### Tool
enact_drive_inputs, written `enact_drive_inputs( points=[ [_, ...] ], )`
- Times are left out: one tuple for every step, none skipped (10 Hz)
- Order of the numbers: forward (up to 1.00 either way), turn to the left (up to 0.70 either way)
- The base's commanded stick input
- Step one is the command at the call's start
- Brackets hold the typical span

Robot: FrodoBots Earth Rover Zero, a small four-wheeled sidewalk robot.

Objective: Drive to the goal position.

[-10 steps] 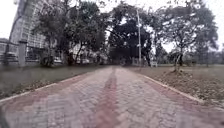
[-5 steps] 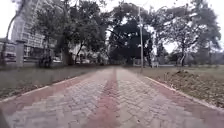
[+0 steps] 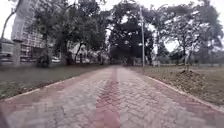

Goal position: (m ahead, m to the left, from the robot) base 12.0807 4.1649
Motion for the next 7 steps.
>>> enact_drive_inputs(
  points=[
    [0.7, 0.0],
    [0.7, 0.0],
    [0.7, 0.0],
    [0.7, 0.0],
    [0.7, 0.0],
    [0.7, 0.0],
    [0.7, 0.0]
  ],
)
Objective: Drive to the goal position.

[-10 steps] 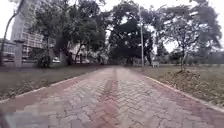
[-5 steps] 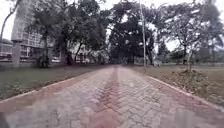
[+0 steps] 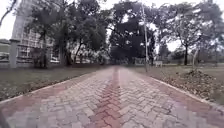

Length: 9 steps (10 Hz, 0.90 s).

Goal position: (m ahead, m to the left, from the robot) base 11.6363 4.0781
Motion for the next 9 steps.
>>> enact_drive_inputs(
  points=[
    [0.7, 0.0],
    [0.7, 0.0],
    [0.7, 0.0],
    [0.7, 0.0],
    [0.7, -0.02],
    [0.7, -0.08],
    [0.7, -0.16],
    [0.7, -0.28],
    [0.7, 0.0]
  ],
)
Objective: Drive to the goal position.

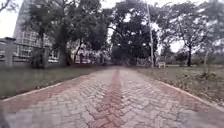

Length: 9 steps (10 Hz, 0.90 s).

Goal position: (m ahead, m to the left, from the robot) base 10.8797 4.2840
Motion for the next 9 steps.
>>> enact_drive_inputs(
  points=[
    [0.7, 0.0],
    [0.7, 0.0],
    [0.7, 0.0],
    [0.7, 0.0],
    [0.7, 0.0],
    [0.7, 0.0],
    [0.7, 0.0],
    [0.7, 0.0],
    [0.7, 0.0]
  ],
)
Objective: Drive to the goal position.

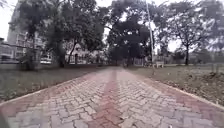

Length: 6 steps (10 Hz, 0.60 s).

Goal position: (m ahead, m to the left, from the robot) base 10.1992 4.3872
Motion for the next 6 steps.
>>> enact_drive_inputs(
  points=[
    [0.7, 0.0],
    [0.7, 0.0],
    [0.7, 0.0],
    [0.7, 0.0],
    [0.7, 0.0],
    [0.7, 0.0]
  ],
)
